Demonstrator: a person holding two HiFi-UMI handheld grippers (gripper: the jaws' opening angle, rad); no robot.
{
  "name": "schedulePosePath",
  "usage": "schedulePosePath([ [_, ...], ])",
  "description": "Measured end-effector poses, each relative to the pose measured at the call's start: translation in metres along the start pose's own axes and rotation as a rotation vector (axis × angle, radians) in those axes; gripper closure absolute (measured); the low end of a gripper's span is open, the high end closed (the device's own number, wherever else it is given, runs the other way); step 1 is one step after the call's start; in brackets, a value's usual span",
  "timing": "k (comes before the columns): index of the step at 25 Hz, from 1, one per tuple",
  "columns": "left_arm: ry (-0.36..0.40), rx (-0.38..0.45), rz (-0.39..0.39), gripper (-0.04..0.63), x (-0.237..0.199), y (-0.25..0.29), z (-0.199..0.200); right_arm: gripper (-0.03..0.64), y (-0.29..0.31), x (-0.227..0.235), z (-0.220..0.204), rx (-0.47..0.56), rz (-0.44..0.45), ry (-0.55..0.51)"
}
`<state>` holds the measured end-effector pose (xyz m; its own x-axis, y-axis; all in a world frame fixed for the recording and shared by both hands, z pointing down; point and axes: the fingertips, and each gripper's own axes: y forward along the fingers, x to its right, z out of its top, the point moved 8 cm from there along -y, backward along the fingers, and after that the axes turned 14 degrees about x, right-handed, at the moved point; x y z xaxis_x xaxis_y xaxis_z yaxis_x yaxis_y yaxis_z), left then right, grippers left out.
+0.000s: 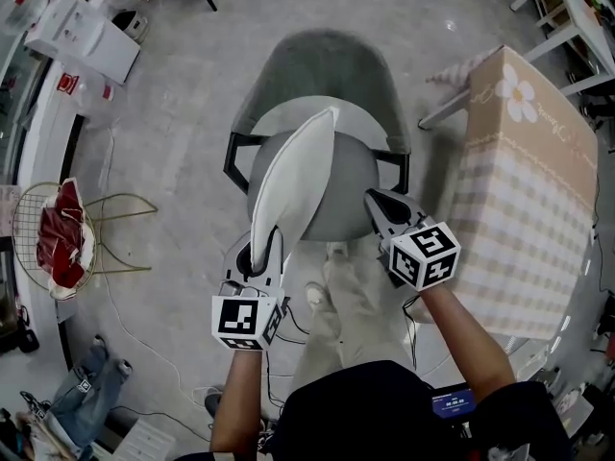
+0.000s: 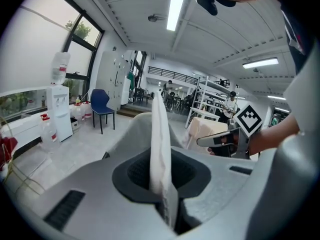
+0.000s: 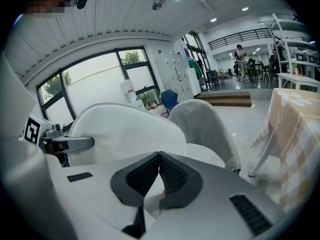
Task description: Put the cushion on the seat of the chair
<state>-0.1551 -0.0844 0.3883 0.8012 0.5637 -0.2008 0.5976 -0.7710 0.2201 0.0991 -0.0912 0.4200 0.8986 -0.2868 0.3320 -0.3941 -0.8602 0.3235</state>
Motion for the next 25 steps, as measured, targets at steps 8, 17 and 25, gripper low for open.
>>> schedulePosePath([
  [8,-0.002,-0.027,-0.037,0.545,0.007,0.017,-0.022,0.598,0.011,0.014,-0.025,-0.015,0.007,0.016],
  [17,0.033,-0.046,-0.078,0.545,0.013,0.034,-0.036,0.598,0.013,0.030,-0.046,-0.022,-0.023,0.056],
  [25,0.008,-0.074,-0.102,0.545,0.025,0.047,-0.052,0.598,0.012,0.040,-0.057,-0.029,-0.053,0.090],
])
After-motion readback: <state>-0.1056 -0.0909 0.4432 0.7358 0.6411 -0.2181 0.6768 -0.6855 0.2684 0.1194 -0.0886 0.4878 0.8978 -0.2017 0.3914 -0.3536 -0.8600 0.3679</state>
